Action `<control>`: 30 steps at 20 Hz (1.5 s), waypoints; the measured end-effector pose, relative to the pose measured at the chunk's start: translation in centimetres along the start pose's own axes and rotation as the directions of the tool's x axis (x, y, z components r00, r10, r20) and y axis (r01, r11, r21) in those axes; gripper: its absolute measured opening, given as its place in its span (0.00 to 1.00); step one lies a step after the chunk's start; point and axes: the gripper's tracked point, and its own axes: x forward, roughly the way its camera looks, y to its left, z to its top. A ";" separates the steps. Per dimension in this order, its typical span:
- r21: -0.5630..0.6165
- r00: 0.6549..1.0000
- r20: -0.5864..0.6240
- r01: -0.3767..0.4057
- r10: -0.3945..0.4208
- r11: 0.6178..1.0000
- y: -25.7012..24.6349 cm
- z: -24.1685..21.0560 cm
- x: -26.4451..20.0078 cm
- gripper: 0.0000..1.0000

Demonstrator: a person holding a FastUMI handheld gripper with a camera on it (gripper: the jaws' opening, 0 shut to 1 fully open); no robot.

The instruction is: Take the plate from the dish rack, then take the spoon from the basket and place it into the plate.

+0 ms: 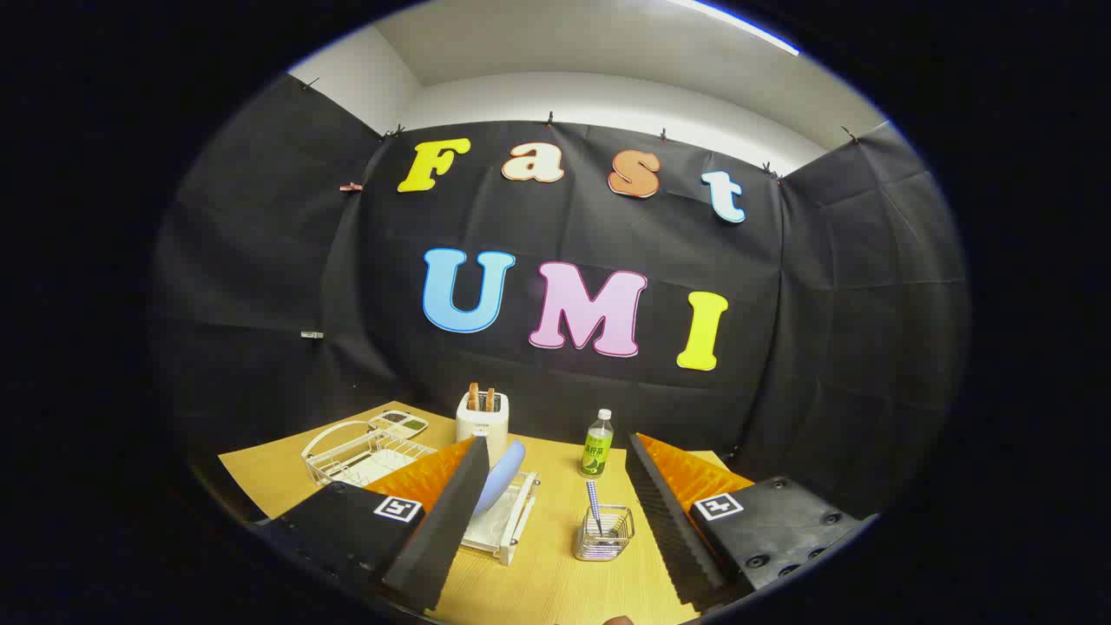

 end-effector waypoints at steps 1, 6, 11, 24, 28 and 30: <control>-0.001 1.000 -0.006 -0.001 0.001 1.000 0.1 -0.2 -0.1 0.97; 0.038 1.000 -0.016 0.022 -0.021 0.999 -0.2 -0.4 0.2 0.97; 0.040 0.999 -0.032 0.014 -0.013 0.999 0.2 -1.2 0.0 0.97; 0.053 0.991 -0.131 0.018 -0.011 0.998 0.9 -4.1 1.4 0.97; 0.042 0.984 -0.177 0.002 0.006 0.999 2.1 -4.4 4.4 0.98; 0.048 0.983 -0.183 -0.011 0.020 0.999 3.0 -4.1 6.6 0.98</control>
